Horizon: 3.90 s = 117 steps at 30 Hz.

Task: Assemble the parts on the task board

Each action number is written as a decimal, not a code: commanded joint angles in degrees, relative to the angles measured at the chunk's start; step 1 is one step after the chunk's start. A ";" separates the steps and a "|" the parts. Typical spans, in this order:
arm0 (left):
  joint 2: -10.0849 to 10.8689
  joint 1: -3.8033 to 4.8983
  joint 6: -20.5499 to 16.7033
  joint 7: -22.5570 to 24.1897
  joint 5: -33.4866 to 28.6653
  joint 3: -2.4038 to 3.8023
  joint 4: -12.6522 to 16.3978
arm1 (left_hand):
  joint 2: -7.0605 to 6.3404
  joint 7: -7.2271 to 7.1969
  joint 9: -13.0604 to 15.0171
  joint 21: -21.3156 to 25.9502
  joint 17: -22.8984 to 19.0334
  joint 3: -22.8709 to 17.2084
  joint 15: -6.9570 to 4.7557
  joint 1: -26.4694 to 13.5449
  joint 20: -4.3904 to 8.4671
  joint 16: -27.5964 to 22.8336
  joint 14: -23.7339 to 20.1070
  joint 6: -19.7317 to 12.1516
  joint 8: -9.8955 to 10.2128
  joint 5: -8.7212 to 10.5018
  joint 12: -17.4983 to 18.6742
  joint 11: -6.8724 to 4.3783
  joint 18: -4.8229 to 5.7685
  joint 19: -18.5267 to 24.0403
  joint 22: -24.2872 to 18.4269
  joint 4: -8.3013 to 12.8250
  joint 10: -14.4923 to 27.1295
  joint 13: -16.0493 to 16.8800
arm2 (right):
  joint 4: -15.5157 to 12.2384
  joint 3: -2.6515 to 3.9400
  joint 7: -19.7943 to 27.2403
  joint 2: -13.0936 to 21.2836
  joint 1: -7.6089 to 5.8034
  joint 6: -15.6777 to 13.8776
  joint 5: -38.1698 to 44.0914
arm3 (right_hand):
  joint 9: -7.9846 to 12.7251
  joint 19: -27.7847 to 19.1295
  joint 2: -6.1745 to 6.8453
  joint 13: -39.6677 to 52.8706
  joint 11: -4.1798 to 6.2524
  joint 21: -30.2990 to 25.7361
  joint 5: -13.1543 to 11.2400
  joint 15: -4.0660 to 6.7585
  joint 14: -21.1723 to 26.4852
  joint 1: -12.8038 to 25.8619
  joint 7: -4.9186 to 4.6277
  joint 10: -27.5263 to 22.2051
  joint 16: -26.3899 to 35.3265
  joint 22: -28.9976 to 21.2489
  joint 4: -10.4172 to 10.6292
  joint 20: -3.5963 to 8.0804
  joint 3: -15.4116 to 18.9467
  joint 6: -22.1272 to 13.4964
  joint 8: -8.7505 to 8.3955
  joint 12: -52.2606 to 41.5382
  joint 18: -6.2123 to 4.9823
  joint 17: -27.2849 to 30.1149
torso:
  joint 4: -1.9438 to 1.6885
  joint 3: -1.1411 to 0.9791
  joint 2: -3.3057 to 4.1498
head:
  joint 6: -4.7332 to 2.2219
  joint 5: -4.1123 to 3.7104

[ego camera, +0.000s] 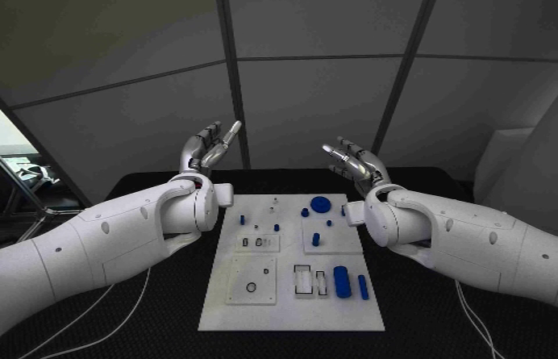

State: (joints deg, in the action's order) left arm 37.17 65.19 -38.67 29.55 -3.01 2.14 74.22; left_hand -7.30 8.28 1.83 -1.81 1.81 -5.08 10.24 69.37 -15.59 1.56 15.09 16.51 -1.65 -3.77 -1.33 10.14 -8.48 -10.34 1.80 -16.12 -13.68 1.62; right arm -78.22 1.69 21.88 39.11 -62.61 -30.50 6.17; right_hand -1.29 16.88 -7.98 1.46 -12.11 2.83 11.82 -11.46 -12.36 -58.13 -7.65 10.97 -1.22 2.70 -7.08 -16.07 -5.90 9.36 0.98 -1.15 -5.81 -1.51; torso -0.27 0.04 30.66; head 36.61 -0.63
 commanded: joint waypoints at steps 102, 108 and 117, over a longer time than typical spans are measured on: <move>14.46 0.46 14.90 -1.64 5.14 0.42 19.52 | 3.12 4.00 1.91 -20.41 5.90 -3.55 -3.73 11.61 2.87 7.46 48.73 40.48 -5.13 -0.92 -4.58 -1.05 -1.90 -40.81 8.07 8.82 -48.55 2.19 | 4.40 0.74 -26.20 -2.37 -6.90 22.76 95.21 | -3.35 57.41 9.14 3.82 8.08 72.87 -2.60 12.09 -73.78 -15.77 -0.28 59.84 -60.43 60.25 -3.37 10.87 -17.74 54.24 3.76 -3.88 0.62 -48.31 | -2.88 0.15 11.95 | -2.11 -2.82; 14.55 0.48 14.99 -1.70 5.14 0.42 19.48 | 3.24 4.05 1.91 -20.38 5.91 -3.56 -3.69 11.54 2.84 7.31 48.67 40.45 -5.03 -0.93 -4.46 -1.00 -1.89 -40.75 8.04 8.82 -48.50 2.20 | 3.25 0.75 -26.06 -1.77 -6.89 19.49 94.93 | -3.43 58.09 9.26 3.95 8.18 74.21 -2.47 12.16 -73.66 -16.17 -0.29 60.43 -62.54 62.21 -3.35 10.82 -18.70 54.93 3.80 -3.81 0.91 -50.36 | -2.80 0.08 11.92 | -2.22 -2.73; 14.62 0.53 15.04 -1.73 5.14 0.42 19.13 | 3.28 4.07 1.91 -20.34 5.92 -3.55 -3.65 11.51 2.81 7.18 48.59 40.44 -4.96 -0.93 -4.38 -0.98 -1.88 -40.68 8.01 8.85 -48.48 2.21 | 1.01 0.81 -26.43 -0.96 -7.34 13.93 94.06 | -3.46 58.54 9.61 4.00 8.21 74.99 -2.35 12.14 -73.66 -16.21 -0.34 60.54 -63.75 63.41 -3.31 10.80 -19.05 55.15 3.73 -3.65 1.10 -51.53 | -2.96 0.12 11.97 | -2.68 -2.62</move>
State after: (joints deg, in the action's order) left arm 51.79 65.61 -24.36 27.74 1.78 2.50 93.37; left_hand -4.14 11.98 3.81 -21.89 7.63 -8.61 6.56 81.52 -12.50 9.09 63.99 56.81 -6.94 -4.63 -6.05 8.83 -11.15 -50.87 9.89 -7.50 -62.26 3.89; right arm -77.02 2.42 -4.60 38.26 -69.61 -12.32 100.63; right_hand -4.85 74.97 1.55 5.43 -3.79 77.60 9.28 0.31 -83.83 -74.13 -7.84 71.25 -64.69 66.08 -10.34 -5.22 -24.53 64.14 4.42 -4.81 -5.30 -53.02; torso -3.09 0.15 42.59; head 34.04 -3.25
